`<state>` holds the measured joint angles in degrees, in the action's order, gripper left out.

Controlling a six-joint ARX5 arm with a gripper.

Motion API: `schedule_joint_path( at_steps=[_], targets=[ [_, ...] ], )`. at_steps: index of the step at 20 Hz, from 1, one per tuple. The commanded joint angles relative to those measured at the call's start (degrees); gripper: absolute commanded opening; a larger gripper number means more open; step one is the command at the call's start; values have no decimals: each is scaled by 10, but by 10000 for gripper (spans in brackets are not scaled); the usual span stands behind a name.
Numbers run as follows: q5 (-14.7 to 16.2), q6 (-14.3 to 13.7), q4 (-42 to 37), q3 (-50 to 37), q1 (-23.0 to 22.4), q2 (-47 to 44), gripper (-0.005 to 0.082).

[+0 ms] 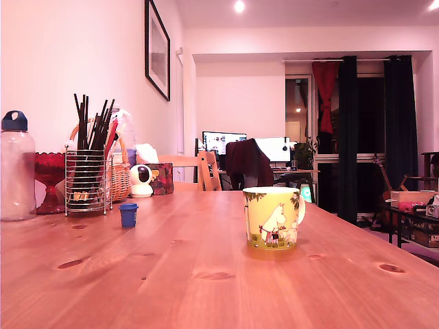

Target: Pick the coffee capsule and then drop it inside the coffee cup in front of you

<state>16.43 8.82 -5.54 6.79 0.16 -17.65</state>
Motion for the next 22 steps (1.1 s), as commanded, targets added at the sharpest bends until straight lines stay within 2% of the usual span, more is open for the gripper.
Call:
schedule_joint_path(
  at_steps=[1,4,6,7,8,9,10,11,12,14,22],
  targets=[
    [2,2,-45,-5,-6,-45,-12],
    [5,2,-137,-5,-16,-124,9],
    [5,2,-177,-5,-23,-178,90],
    [5,2,-196,-5,-27,-207,169],
    [5,2,-216,-5,-30,-234,305],
    [5,2,-237,-5,-32,-262,480],
    [5,-4,-259,-5,-34,-287,603],
    [5,-6,-282,-5,-36,-313,637],
    [5,-21,-306,-5,-37,-338,637],
    [5,-32,-359,-5,-37,-389,637],
    [7,-39,-514,-3,-37,-558,637]
  ],
)
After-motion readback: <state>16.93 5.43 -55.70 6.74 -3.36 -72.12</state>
